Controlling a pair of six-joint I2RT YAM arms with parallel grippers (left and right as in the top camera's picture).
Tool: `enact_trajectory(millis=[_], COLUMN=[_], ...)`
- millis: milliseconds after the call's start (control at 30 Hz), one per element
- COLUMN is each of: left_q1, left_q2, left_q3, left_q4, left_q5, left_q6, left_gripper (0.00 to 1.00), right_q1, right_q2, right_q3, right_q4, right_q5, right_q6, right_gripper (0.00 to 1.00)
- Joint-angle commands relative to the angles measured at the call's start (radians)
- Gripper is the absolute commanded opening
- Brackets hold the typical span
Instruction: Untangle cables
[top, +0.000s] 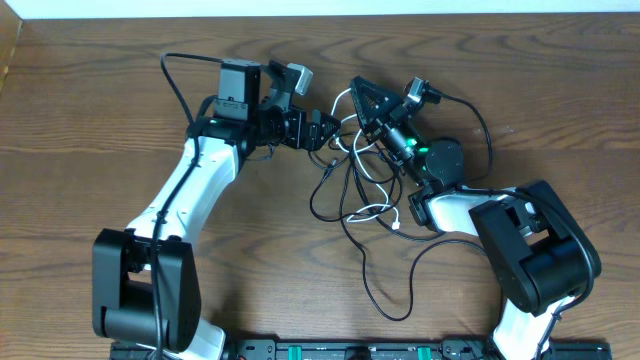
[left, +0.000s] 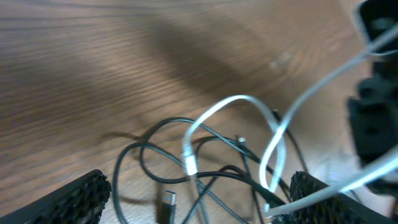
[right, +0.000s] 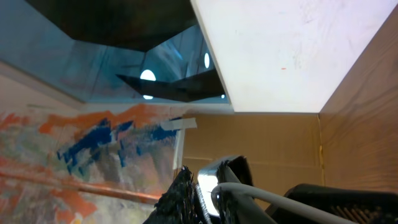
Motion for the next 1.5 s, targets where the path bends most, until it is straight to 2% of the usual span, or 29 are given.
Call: enact_trajectory(millis=[0,233,333,800,900,1133,1200,1300,1400,1467], left_q1=[-0.032,-0.064,-0.064,-0.063,-0.064,-0.063,-0.063,-0.064,-0.064,-0.064], left_q2=[0.004,0.004,0.004,0.004,0.004,0.004,0.004,0.004,-0.004,-0.014], left_q3=[0.006,0.006,0.006,0.006,0.006,0.006,0.006,0.006,0.006,0.007], left_q4=[0.006,0.005,-0.005,-0.161,-0.181,-0.196,-0.18,-0.122,-0.041,-0.03], left_q5=[-0.185,-0.539,-0.709,-1.363,-1.446,-1.471,-1.562,-1.685,-1.765,-1.77], left_q6=[-0.006,-0.008,-0.051,-0.046,-0.047,-0.046,-0.043,0.055,0.168,0.173], left_gripper=[0.93,0.92,0.93,0.93,0.93,0.93,0.93,0.92,0.86,0.86], right_q1=[0.0,-0.001,-0.001,-0.002,-0.002,-0.002,-0.002,-0.002,-0.002,-0.002], right_q2=[-0.029,-0.029,-0.029,-0.029,-0.029,-0.029,-0.029,-0.029,-0.029,-0.029], right_q3=[0.016,0.016,0.016,0.016,0.016,0.016,0.016,0.016,0.016,0.016], right_q4=[0.014,0.017,0.017,0.017,0.017,0.017,0.008,-0.034,-0.083,-0.112], right_q5=[-0.023,-0.045,-0.045,-0.044,-0.044,-0.046,-0.054,-0.073,-0.093,-0.103], right_q6=[-0.021,-0.02,-0.02,-0.021,-0.021,-0.021,-0.022,-0.023,-0.056,-0.071], right_gripper=[0.13,0.12,0.12,0.12,0.12,0.13,0.14,0.13,0.13,0.13])
